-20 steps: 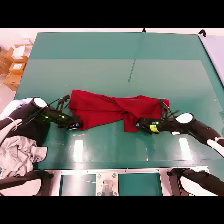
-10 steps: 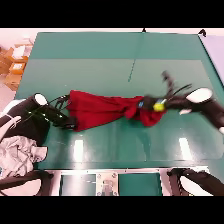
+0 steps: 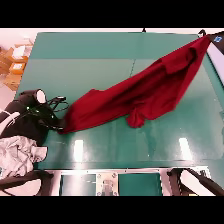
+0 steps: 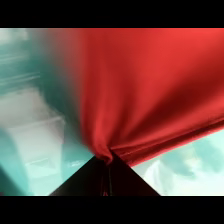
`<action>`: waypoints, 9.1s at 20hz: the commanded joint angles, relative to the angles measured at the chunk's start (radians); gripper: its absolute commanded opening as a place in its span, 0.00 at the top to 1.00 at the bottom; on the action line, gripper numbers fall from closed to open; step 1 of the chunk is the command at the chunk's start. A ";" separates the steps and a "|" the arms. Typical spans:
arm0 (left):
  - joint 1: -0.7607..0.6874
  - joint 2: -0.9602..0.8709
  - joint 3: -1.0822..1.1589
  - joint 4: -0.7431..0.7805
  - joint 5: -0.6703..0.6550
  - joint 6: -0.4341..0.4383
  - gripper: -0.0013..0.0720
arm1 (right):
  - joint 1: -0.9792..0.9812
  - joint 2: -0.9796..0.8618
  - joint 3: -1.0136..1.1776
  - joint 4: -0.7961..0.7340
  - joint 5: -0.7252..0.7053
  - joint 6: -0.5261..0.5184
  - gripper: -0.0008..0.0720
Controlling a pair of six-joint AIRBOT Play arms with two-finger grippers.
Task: Fold the shirts.
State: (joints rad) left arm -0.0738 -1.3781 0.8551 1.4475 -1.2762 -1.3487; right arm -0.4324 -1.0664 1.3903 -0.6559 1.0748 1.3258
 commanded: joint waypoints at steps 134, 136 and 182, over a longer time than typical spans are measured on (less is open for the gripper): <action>0.128 -0.165 0.032 -0.546 -0.021 0.205 0.95 | -0.240 -0.581 -0.386 -0.184 0.219 -0.265 0.37; 0.128 -0.165 0.032 -0.544 -0.015 0.206 0.95 | -0.221 -0.603 -0.386 -0.184 0.219 -0.266 0.38; 0.128 -0.050 0.292 -0.710 0.453 0.308 0.95 | 0.006 -0.308 -0.354 0.238 -0.273 -0.362 0.96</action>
State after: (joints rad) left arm 0.0532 -1.2106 1.1740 0.8303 -0.8825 -1.1290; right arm -0.4606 -1.1671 1.0481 -0.4244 0.8635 0.9787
